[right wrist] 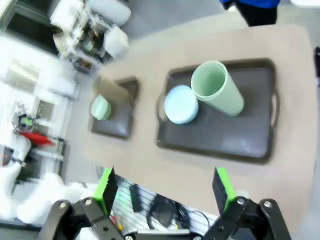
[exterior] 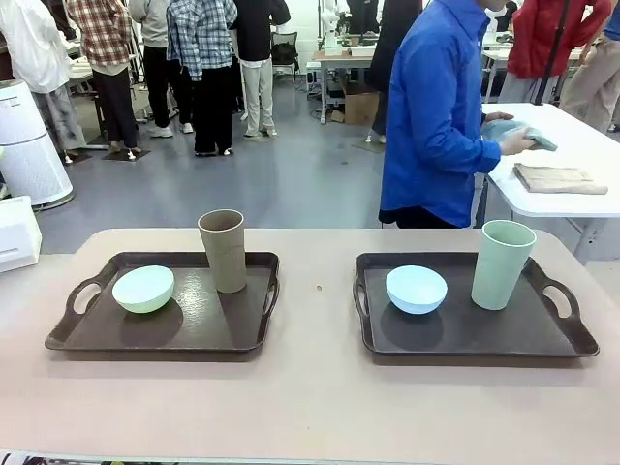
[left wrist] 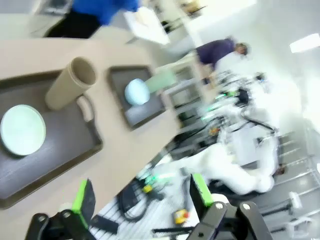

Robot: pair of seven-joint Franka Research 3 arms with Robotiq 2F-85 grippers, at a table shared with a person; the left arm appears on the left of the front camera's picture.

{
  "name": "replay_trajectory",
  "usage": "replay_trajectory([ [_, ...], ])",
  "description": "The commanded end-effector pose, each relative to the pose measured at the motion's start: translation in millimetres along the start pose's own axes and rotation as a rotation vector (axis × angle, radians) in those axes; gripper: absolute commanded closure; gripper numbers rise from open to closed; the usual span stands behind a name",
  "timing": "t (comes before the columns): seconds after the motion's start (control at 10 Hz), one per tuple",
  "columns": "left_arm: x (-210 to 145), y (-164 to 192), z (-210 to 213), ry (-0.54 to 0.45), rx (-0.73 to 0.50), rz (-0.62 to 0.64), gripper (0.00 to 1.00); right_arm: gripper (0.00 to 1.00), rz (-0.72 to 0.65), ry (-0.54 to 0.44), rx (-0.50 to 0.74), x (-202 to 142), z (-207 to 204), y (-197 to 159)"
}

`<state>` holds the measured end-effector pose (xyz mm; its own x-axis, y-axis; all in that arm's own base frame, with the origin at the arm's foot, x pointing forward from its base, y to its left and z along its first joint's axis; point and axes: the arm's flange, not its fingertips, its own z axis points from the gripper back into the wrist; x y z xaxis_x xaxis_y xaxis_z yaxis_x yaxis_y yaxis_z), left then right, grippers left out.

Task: Set up a tray with a mat and arrange the tableware.
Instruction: Pick up the Picnic Bowl and Reusable plastic cup from the Handle tray in front of the human's position and hold them in the air.

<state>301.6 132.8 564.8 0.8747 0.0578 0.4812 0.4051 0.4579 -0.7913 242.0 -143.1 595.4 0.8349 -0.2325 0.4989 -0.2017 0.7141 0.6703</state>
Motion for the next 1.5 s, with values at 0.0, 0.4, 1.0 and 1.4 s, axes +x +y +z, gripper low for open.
replay_trajectory([
  [0.0,-19.3,26.7,17.7,-0.131,-0.344,0.113,0.0,0.0,-0.123,-0.272,0.473,-19.3,36.1,-35.9],
  [0.4,-69.7,13.7,2.9,-0.071,-0.295,0.36,0.0,0.0,-0.333,-0.058,0.526,-57.2,11.5,-41.7],
  [1.0,-70.9,44.4,10.2,-0.12,-0.407,0.327,0.0,0.0,-0.308,-0.139,0.571,-56.1,29.9,-52.2],
  [1.4,-70.9,44.4,10.2,-0.12,-0.407,0.327,0.0,0.0,-0.308,-0.139,0.571,-56.1,29.9,-52.2],
])
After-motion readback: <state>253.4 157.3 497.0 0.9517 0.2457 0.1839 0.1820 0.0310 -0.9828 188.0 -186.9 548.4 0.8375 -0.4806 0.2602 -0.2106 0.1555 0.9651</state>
